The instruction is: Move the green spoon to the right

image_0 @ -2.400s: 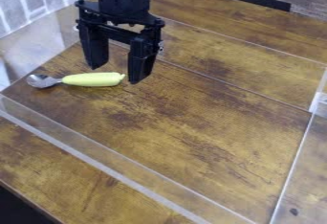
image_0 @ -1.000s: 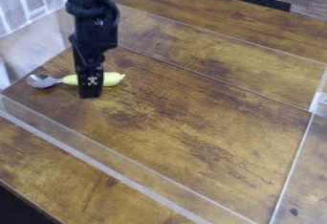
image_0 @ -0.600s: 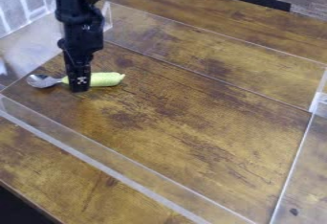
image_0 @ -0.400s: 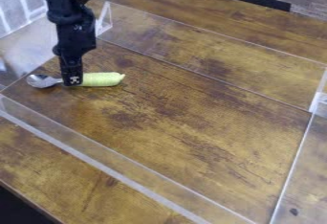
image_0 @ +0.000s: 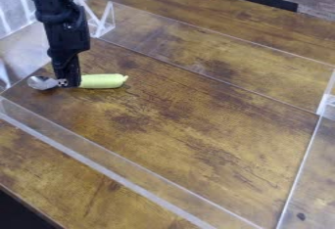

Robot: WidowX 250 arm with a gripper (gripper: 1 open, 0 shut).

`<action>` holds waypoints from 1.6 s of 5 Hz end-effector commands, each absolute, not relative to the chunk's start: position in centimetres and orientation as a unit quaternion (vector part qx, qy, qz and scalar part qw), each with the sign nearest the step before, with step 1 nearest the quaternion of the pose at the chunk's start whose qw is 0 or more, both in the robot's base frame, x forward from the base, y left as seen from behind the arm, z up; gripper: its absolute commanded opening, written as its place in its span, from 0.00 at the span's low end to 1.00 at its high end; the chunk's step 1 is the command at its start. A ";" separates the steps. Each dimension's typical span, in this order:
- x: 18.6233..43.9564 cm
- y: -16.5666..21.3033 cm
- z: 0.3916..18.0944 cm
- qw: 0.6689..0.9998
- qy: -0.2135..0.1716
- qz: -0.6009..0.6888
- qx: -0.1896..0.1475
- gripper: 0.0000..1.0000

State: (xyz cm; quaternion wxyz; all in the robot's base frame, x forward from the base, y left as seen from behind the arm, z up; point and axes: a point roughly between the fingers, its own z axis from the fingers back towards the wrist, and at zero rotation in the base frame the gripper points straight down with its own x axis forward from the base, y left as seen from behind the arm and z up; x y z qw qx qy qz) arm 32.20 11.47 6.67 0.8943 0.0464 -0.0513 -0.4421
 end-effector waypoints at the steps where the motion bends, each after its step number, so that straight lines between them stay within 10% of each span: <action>1: 32.3 11.3 9.6 0.880 -0.080 -0.463 0.066 0.00; 2: 32.3 10.7 9.6 0.858 -0.085 -0.504 0.059 0.00; 3: 32.8 10.3 7.9 0.826 -0.091 -0.554 0.050 1.00; 7: 35.8 10.9 5.3 0.796 -0.099 -0.595 0.047 1.00; 8: 36.4 11.5 4.3 0.798 -0.102 -0.593 0.046 0.00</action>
